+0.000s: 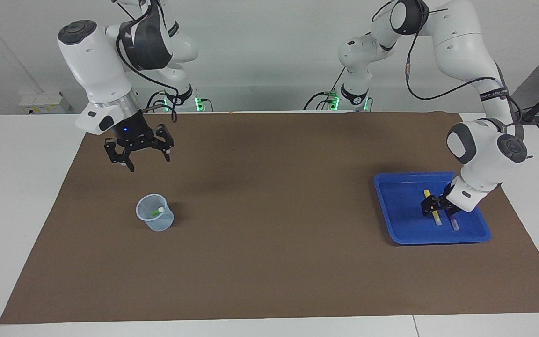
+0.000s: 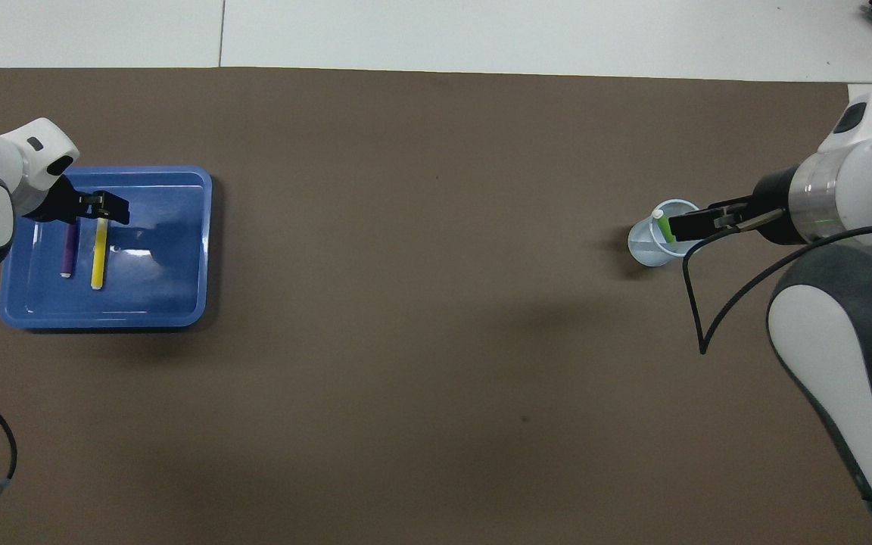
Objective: Transfer and insert pens with both arms
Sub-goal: 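Grasp the yellow pen with the left gripper while the right gripper withdraws, then lift the yellow pen with the left gripper toward the right gripper, then close the right gripper on the yellow pen's free end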
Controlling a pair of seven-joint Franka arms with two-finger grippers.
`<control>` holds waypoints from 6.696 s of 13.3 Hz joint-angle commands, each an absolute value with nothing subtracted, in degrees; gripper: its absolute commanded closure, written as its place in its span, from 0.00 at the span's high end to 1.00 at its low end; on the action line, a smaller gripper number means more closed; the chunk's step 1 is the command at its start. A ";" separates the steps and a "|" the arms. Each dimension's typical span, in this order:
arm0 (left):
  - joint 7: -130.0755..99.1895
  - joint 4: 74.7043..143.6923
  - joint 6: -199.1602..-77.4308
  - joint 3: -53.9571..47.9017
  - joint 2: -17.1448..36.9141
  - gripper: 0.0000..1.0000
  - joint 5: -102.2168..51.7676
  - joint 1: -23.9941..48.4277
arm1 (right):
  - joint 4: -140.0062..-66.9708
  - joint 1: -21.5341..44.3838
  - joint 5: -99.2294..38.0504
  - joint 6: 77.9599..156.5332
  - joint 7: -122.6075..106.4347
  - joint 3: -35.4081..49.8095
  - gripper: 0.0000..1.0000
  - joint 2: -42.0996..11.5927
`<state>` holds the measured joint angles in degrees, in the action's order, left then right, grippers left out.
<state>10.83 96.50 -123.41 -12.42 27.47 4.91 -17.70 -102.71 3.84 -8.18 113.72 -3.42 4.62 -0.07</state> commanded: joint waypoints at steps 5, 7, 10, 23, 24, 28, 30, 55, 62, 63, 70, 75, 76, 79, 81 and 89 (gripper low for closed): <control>14.68 100.81 -126.73 -12.92 26.89 0.84 5.80 -19.25 | -100.72 8.34 -17.75 113.55 13.52 5.19 1.00 -0.18; 14.68 102.12 -127.00 -13.01 26.63 0.80 5.71 -19.68 | -100.72 9.40 -19.85 114.25 18.60 5.19 1.00 -0.18; 14.77 103.36 -127.00 -13.01 26.02 0.76 5.54 -19.78 | -101.34 11.33 -24.95 116.62 27.12 5.19 1.00 -0.09; 14.59 96.70 -116.84 -13.18 26.36 0.00 4.05 -19.78 | -103.36 15.47 -29.36 120.50 43.15 5.36 1.00 0.79; 14.33 95.81 -115.59 -13.18 26.37 0.00 2.56 -19.60 | -103.45 15.47 -29.44 120.59 43.76 5.36 1.00 0.79; 13.63 95.54 -114.00 -13.27 25.84 0.00 -2.63 -19.43 | -103.45 15.73 -29.71 120.85 46.41 5.36 1.00 0.79; 6.81 95.45 -111.98 -13.62 25.05 0.00 -2.64 -18.46 | -103.45 15.73 -29.97 120.85 46.93 5.36 1.00 0.79; -65.54 99.49 -103.52 -13.89 14.68 0.00 -45.52 1.92 | -109.42 21.97 -32.17 131.02 54.48 5.45 1.00 2.29; -77.77 99.32 -109.34 -14.15 13.80 0.00 -53.78 7.21 | -109.42 24.70 -32.17 135.17 55.02 5.45 0.97 0.26; -78.57 99.32 -109.25 -15.37 13.10 0.00 -54.05 7.12 | -109.42 24.18 -32.17 135.52 54.76 5.45 0.96 0.18; -79.37 101.07 -109.42 -15.73 11.60 0.00 -53.96 8.08 | -109.34 23.73 -33.75 136.49 52.29 5.36 0.81 -0.79; -79.45 101.07 -109.42 -15.73 11.60 0.00 -53.96 8.26 | -109.34 23.64 -34.37 136.32 52.29 5.36 0.48 -0.79; -79.45 101.07 -109.51 -15.73 11.60 0.00 -53.96 8.35 | -109.34 23.64 -34.45 136.32 52.21 5.36 0.40 -0.79; -79.45 101.16 -109.51 -15.64 11.60 0.00 -53.88 8.35 | -109.34 23.55 -34.45 136.06 52.21 5.36 0.25 -0.79; -79.37 101.07 -109.51 -15.64 11.60 0.00 -53.79 8.26 | -109.34 23.38 -34.54 135.88 52.21 5.36 0.04 -0.79; -79.45 101.07 -109.42 -15.64 11.60 0.00 -53.61 8.00 | -109.34 23.29 -35.24 135.70 52.21 5.36 0.00 -0.79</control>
<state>-78.82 99.01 -108.98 -15.92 13.47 -52.95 7.49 -109.35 23.74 -32.69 135.02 54.39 5.10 -0.89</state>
